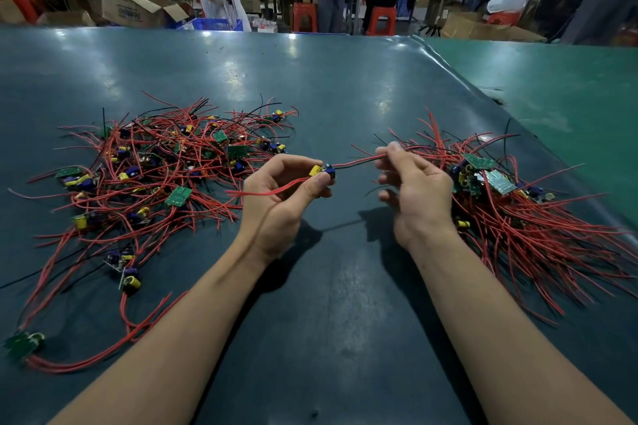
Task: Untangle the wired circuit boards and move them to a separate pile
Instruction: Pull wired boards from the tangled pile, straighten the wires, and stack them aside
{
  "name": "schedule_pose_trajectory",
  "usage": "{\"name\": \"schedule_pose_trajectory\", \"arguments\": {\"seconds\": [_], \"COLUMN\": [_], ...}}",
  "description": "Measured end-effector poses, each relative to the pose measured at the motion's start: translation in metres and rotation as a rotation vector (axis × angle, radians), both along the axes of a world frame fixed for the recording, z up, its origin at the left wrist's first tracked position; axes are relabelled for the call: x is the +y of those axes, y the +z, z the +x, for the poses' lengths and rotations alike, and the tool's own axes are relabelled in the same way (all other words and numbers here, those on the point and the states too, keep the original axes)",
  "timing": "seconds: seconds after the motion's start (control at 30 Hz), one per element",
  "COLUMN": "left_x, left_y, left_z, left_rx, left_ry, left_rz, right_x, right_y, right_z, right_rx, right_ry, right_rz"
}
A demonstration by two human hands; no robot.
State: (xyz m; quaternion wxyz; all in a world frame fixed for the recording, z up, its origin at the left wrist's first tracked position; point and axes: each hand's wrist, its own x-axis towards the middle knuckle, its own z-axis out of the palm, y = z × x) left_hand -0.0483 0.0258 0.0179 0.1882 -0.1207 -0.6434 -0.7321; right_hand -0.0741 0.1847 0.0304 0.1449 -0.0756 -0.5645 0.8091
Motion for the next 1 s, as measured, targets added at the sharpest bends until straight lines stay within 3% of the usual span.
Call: {"name": "schedule_pose_trajectory", "arguments": {"seconds": [0.23,0.37,0.43,0.5,0.63,0.8,0.9,1.0], "left_x": [-0.002,-0.005,-0.007,-0.008,-0.010,-0.014,-0.012,-0.010], "left_y": [-0.001,0.000,-0.002,-0.005,-0.004,-0.001,-0.001,-0.002], "left_z": [-0.005,-0.009,-0.008,-0.006,0.001,-0.001,0.000,0.000], "left_rx": [-0.008,0.059,0.120,0.213,0.381,0.493,0.504,0.497], "left_ry": [0.084,0.175,0.227,0.302,0.451,0.505,0.439,0.430], "left_rz": [-0.002,0.043,-0.002,-0.152,-0.451,-0.629,-0.692,-0.775], "right_x": [0.009,0.009,0.000,-0.012,-0.023,-0.019,-0.017,-0.017], "right_y": [-0.005,-0.008,-0.006,-0.006,-0.006,-0.004,-0.001,-0.003], "right_z": [-0.007,-0.004,0.004,0.014,0.025,0.023,0.020,0.015], "right_rx": [0.018,0.085,0.174,0.238,0.236,0.162,0.141,0.136], "right_ry": [-0.227,-0.297,-0.179,0.057,0.450,0.661,0.638,0.424], "right_rz": [-0.088,0.242,0.407,0.445,0.248,0.017,-0.082,0.013]}}
